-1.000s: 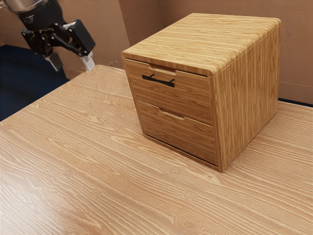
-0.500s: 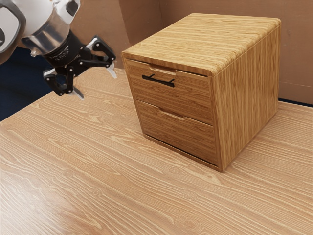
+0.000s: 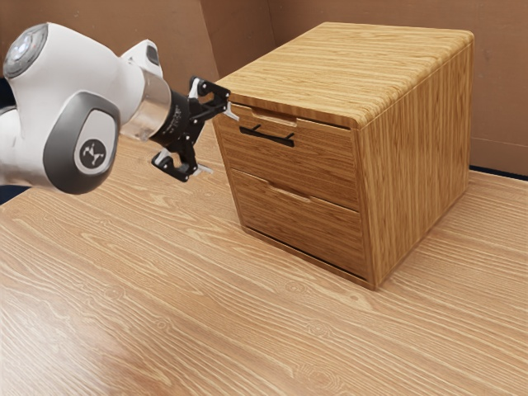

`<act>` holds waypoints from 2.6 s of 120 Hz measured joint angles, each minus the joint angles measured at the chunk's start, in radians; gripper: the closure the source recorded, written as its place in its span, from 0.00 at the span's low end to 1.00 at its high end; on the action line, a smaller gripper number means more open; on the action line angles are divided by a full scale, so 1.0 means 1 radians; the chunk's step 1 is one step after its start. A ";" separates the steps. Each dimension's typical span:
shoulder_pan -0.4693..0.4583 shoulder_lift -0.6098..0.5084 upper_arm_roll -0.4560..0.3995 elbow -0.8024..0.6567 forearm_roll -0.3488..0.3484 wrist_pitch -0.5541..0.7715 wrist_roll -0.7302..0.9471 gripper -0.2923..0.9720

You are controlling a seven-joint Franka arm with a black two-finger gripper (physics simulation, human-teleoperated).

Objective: Pull the drawer handle with one arm to open the drawer

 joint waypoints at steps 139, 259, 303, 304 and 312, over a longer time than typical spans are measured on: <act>-0.002 0.100 -0.048 -0.031 -0.005 0.204 -0.220 0.23; -0.004 0.035 -0.047 -0.050 -0.003 0.176 -0.245 0.81; -0.002 -0.057 -0.037 -0.142 -0.001 0.157 -0.250 0.85; -0.002 -0.060 -0.037 -0.145 -0.001 0.157 -0.250 0.85; 0.000 -0.078 -0.037 -0.162 -0.001 0.156 -0.250 0.85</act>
